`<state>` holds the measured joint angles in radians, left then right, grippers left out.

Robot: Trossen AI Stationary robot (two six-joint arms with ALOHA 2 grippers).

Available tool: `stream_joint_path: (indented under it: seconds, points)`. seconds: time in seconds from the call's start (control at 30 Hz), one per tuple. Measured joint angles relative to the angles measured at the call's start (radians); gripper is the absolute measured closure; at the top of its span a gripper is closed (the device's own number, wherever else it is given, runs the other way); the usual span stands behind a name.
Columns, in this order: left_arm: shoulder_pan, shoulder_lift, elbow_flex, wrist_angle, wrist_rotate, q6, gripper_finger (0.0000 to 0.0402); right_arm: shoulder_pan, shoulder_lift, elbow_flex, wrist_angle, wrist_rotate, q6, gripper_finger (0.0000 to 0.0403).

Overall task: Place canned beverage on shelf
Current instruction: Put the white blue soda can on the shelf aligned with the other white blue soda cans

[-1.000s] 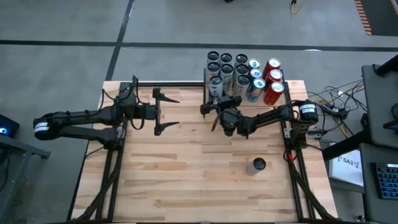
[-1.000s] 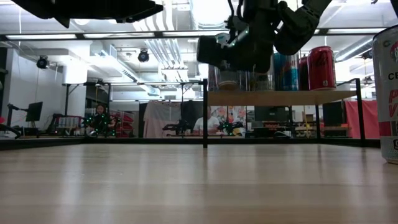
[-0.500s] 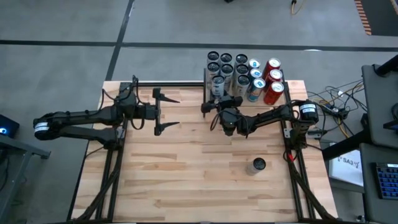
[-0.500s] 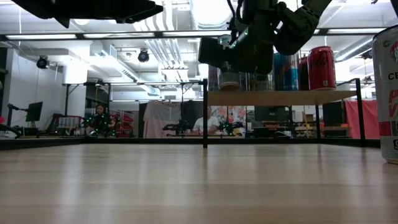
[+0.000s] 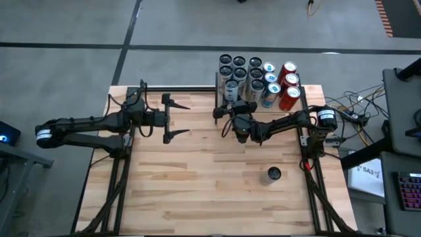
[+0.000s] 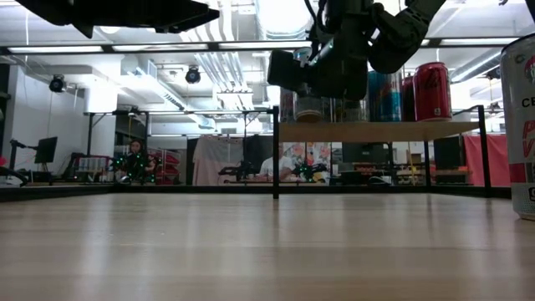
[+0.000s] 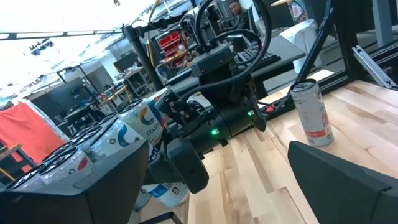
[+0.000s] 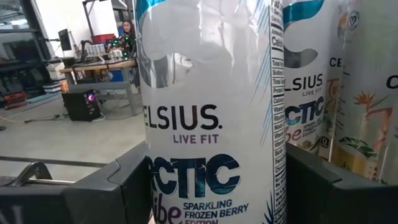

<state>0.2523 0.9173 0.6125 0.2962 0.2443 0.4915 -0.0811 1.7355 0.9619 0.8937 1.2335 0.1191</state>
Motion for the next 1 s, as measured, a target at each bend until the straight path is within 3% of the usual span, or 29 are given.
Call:
stream_joint_path:
  seconds: [0.67,1.0]
  points:
    - [0.0,0.038,0.0,0.003,0.0,0.011,0.0033,0.013,0.002,0.02,0.0,0.0,-0.017,0.0156]
    - [0.0,0.07,-0.001,0.146,0.0,-0.076,0.0033,0.085,0.003,0.09,0.006,0.001,-0.155,0.0156]
